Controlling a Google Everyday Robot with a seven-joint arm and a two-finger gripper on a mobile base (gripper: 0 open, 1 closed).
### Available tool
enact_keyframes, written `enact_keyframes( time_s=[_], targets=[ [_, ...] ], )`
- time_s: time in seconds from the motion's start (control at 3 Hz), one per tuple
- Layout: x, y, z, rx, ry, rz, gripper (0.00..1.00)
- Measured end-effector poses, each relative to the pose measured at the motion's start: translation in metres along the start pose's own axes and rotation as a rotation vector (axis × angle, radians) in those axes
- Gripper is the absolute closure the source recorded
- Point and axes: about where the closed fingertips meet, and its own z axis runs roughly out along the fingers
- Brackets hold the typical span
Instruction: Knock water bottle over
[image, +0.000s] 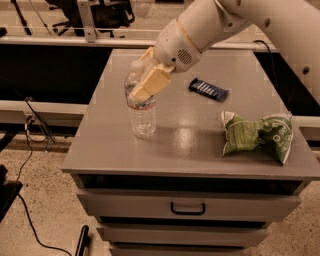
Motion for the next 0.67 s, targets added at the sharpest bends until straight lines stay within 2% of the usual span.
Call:
enact_keyframes(
  time_s=[0.33, 0.67],
  targets=[
    [0.0176, 0.0021, -0.0143, 0.072, -0.026, 0.032, 1.00],
    [0.0197, 0.0023, -0.0192, 0.090, -0.027, 0.037, 1.00]
  ],
)
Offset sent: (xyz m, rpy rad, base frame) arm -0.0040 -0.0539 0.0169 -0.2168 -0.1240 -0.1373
